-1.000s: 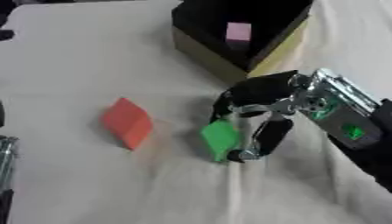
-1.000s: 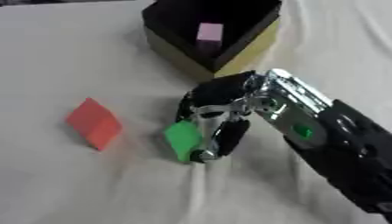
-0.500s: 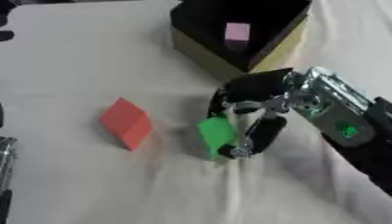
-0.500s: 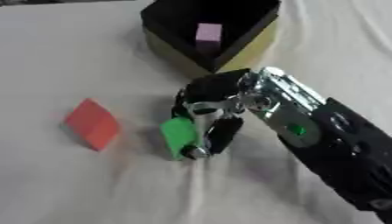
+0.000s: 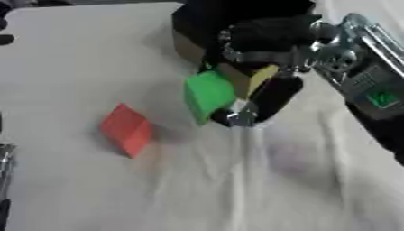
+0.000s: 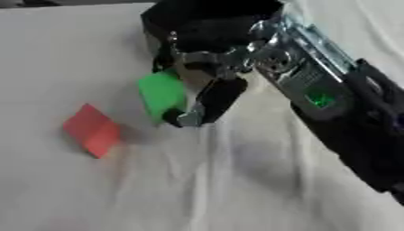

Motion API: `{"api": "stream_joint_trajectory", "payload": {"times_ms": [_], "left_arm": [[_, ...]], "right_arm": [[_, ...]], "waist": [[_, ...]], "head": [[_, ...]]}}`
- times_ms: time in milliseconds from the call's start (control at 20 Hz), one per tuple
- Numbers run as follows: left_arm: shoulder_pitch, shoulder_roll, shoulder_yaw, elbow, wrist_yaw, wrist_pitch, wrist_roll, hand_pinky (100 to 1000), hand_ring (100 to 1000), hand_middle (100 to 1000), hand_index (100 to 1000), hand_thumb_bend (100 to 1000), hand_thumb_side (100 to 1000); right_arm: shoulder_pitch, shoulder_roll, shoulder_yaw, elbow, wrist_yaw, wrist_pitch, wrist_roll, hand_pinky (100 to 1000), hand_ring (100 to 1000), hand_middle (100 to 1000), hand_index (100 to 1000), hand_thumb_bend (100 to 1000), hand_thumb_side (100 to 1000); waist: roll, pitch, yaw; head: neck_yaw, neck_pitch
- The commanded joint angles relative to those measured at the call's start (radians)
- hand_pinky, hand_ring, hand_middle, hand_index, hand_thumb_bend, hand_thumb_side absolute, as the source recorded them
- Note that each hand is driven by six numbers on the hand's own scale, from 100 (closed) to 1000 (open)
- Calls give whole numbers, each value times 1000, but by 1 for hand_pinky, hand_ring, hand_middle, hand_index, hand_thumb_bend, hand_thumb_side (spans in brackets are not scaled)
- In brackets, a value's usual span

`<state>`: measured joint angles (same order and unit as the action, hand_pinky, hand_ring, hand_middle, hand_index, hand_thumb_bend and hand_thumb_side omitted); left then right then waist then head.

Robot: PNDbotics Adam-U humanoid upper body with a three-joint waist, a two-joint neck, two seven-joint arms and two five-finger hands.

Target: Pick up objects on the table and place them in the box.

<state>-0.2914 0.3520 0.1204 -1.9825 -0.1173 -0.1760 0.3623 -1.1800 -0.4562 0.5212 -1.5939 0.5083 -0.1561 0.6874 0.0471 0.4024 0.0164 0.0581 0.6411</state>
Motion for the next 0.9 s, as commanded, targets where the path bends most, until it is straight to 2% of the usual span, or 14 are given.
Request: {"api": "stream_joint_trajectory", "payload": {"times_ms": [50,400,600,900], "left_arm": [[-7,22,4,-17,-4,-2,-4,683,715,718,668,100,900],[-11,25,0,-17,-2,-2,-9,683,716,719,667,100,899],[-12,25,-1,-17,-2,-1,-12,682,716,719,667,100,901],[-16,26,-1,-17,-1,-2,-12,682,716,720,667,100,897]], "right_arm": [[-54,1,-57,53,17,25,-26,806,774,536,670,124,442],[-178,66,-155,327,169,14,-118,802,771,544,680,142,373],[-215,106,-229,493,277,-6,-186,803,770,547,682,100,353],[-238,140,-313,624,402,-28,-260,803,774,555,692,132,348]], "waist": [[2,-28,3],[1,-26,6],[2,-24,11],[2,-20,16]], "head": [[-4,-8],[-11,-12],[-17,-18],[-26,-23]]}}
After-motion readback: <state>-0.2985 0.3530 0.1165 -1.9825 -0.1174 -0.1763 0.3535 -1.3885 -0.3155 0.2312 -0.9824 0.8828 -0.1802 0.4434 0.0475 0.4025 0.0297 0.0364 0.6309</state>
